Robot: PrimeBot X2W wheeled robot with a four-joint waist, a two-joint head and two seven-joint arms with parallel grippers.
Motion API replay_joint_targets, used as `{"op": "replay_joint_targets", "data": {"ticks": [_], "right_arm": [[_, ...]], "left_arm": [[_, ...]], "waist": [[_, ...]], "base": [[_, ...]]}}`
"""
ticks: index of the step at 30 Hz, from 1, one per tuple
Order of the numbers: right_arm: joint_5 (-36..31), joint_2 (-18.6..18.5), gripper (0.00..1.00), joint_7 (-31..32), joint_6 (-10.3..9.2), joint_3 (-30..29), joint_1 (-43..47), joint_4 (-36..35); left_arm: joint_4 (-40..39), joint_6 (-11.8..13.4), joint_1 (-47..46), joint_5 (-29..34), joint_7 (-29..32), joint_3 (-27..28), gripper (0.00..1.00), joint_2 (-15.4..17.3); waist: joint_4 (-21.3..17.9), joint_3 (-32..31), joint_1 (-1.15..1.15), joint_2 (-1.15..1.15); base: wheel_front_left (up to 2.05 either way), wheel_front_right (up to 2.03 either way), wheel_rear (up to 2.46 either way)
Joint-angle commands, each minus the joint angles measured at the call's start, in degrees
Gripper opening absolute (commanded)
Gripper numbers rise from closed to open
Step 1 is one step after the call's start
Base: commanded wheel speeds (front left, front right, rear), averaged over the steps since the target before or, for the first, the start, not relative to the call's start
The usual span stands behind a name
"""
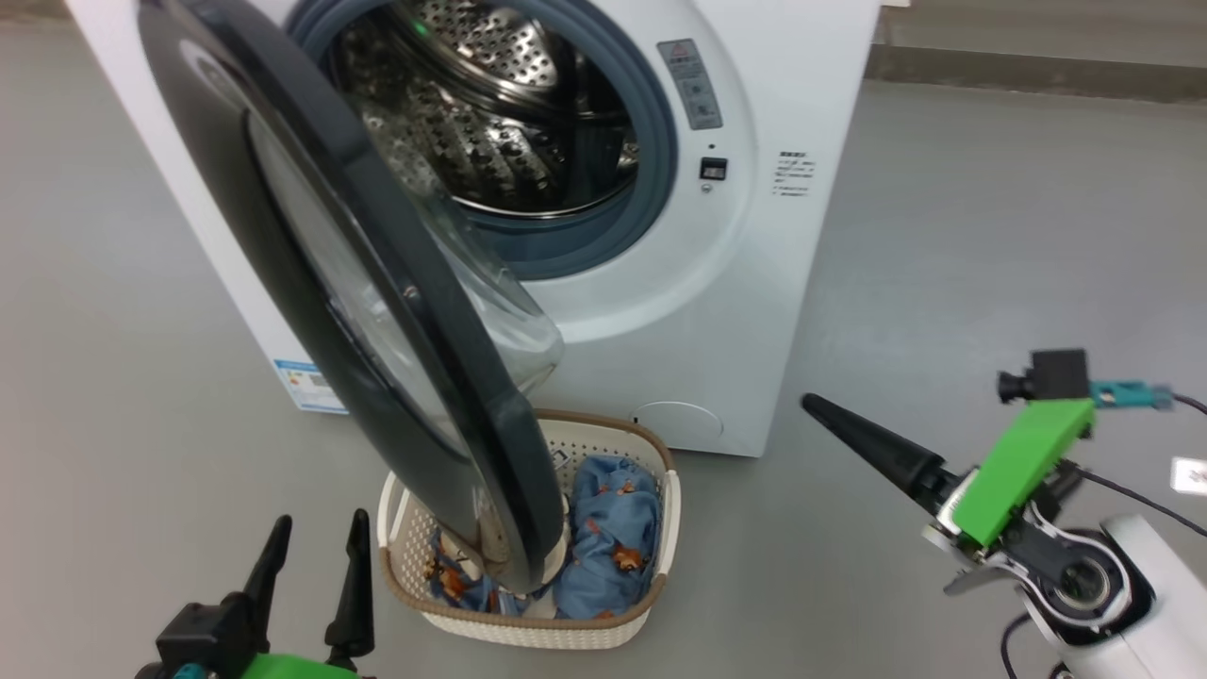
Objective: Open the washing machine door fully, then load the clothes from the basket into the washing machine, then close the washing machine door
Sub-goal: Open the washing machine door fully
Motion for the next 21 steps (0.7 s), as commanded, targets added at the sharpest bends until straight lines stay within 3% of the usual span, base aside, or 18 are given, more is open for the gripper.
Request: {"op": "replay_joint_targets", "data": {"ticks": [1,13,21], "right_arm": [[-1.77,-1.45,1.0,-2.08,0.34,0.31,0.61,-1.82],[-0.51,-5.44,1.0,-23.57,0.34,-4.67,10.34,-0.28],[-6.53,-9.04,1.0,-36.03,0.34,0.18,13.03,1.69]], "left_arm": [[-1.77,-0.09,-0.42,0.4,-0.38,2.28,1.0,1.25],[-3.05,-0.11,0.96,0.52,-0.38,4.17,1.0,1.34],[-3.19,-0.12,1.31,0.51,-0.38,4.61,1.0,1.31]], "waist": [[-1.49,-0.93,0.0,0.0],[-3.32,-1.22,0.0,0.0],[-3.68,-1.19,0.0,0.0]], "base": [[0.0,0.0,0.0],[0.0,0.0,0.0],[0.0,0.0,0.0]]}}
